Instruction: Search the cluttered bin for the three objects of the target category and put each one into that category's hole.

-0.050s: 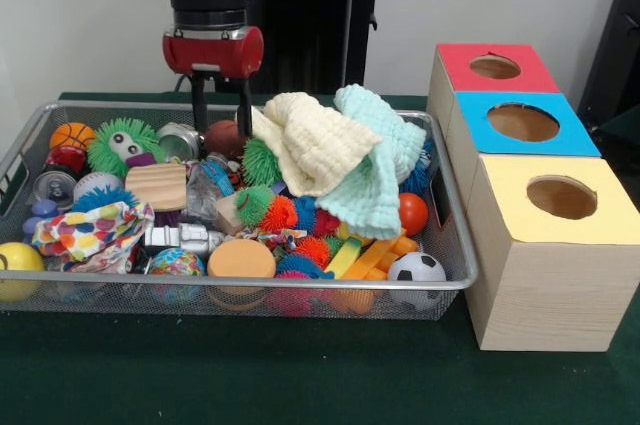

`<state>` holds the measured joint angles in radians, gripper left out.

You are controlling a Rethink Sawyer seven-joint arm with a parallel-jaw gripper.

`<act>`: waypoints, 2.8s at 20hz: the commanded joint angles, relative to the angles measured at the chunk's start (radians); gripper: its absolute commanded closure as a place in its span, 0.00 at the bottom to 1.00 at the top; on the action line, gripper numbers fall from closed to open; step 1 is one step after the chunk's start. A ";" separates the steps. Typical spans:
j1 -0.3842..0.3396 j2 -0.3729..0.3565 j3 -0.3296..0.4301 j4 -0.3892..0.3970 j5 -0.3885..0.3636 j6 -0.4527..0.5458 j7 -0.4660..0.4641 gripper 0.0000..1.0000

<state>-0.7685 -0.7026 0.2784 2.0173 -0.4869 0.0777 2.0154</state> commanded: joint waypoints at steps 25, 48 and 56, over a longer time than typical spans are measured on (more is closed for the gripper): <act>0.229 0.116 -0.344 -0.037 -0.111 -0.308 0.094 0.00; 0.280 0.109 -0.341 0.035 -0.012 -0.414 0.198 0.00; 0.170 0.128 -0.182 0.062 -0.006 -0.391 0.232 0.00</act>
<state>-0.5424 -0.6234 -0.0706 2.0787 -0.5398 -0.2569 2.0154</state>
